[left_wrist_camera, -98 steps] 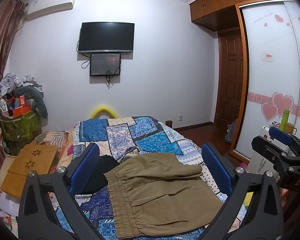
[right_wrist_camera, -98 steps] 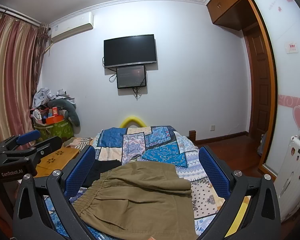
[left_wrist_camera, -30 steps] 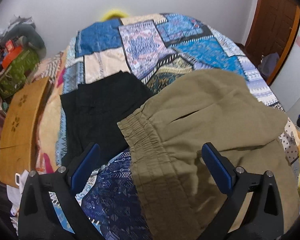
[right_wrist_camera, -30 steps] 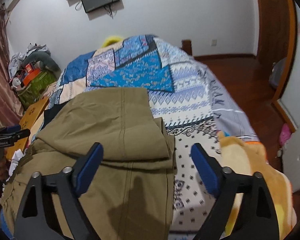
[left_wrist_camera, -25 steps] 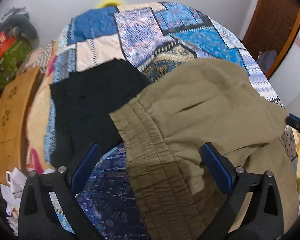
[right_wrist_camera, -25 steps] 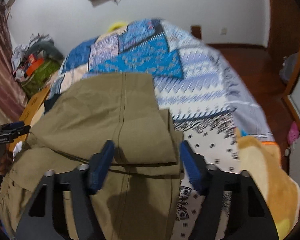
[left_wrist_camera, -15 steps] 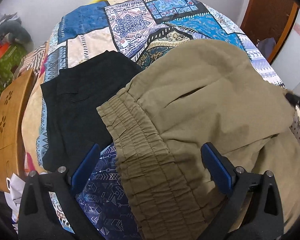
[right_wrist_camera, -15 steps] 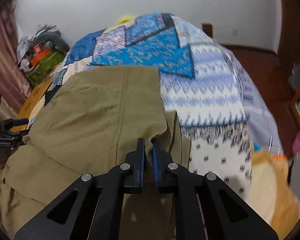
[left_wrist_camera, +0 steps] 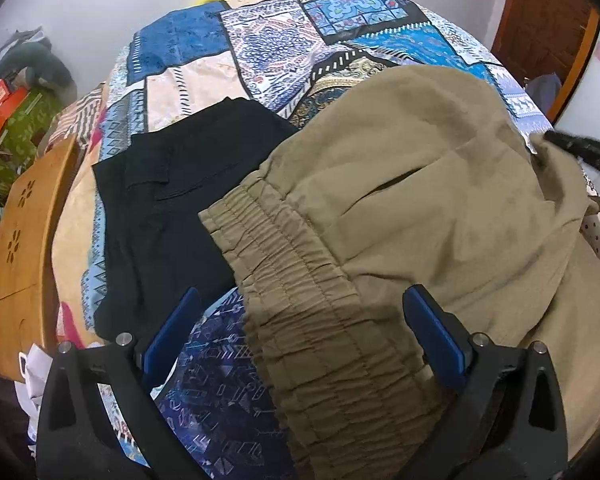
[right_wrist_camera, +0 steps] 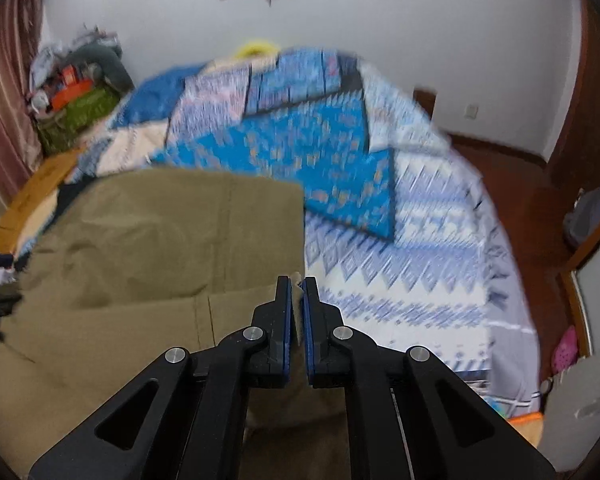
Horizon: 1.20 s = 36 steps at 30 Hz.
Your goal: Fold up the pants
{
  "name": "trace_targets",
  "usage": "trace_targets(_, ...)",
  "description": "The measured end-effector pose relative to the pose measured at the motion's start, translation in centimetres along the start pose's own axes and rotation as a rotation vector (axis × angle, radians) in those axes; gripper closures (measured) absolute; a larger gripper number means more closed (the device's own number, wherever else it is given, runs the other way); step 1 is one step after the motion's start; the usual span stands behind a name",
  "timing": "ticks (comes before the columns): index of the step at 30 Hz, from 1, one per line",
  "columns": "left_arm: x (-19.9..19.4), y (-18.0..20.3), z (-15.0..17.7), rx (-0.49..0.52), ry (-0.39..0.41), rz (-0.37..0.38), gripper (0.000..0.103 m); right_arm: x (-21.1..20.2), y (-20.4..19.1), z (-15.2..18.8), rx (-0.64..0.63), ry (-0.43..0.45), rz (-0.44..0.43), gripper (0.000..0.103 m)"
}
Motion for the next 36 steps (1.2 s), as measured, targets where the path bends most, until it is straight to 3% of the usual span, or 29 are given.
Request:
trace_targets(3, -1.1, -0.1, 0.2, -0.001, 0.006, 0.016, 0.0, 1.1, -0.4, 0.8, -0.018, -0.051, 0.001, 0.097)
trace_targets(6, -2.4, 0.1, 0.5, 0.013, 0.019, 0.032, 0.0, -0.4, 0.8, 0.7, 0.033, -0.057, -0.011, 0.088)
trace_targets(10, -3.4, 0.4, 1.0, 0.027, 0.025, 0.041, 0.0, -4.3, 3.5, 1.3, 0.139, -0.017, -0.053, 0.06)
trace_targets(11, -3.4, 0.6, 1.1, 0.027, 0.024, 0.039, 0.0, -5.3, 4.1, 1.7, 0.158, -0.005, -0.056, 0.058)
trace_targets(17, -2.8, 0.4, 1.1, -0.015, 0.01, 0.053, 0.005, -8.8, 5.3, 5.2, 0.192, -0.017, -0.067, 0.053)
trace_targets(20, -3.3, 0.0, -0.2, -0.014, 0.04, 0.022, 0.007, -9.4, 5.1, 5.8, 0.192, -0.015, -0.068, 0.053)
trace_targets(27, -2.8, -3.5, -4.6, -0.052, 0.102, -0.014, 0.007, -8.2, 3.5, 2.1, 0.151, 0.029, -0.075, 0.042)
trace_targets(33, 2.6, -7.3, -5.9, -0.149, -0.003, 0.0, 0.01, -2.9, 1.7, -2.6, 0.09, -0.005, -0.095, 0.041)
trace_targets(36, 5.0, -8.2, -5.6, -0.204, -0.046, 0.061, 0.012, 0.3, 1.1, -4.5, 0.071, -0.044, -0.101, 0.041)
Point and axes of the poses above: each gripper's, at about its wrist camera, not at the fingertips, and x roughly the way its jaws point, y to its right, z to its underside, the point moved 4 cm from there along x, roughly the way its jaws point, and after that the axes turned 7 degrees about z, right-handed, at the moved point
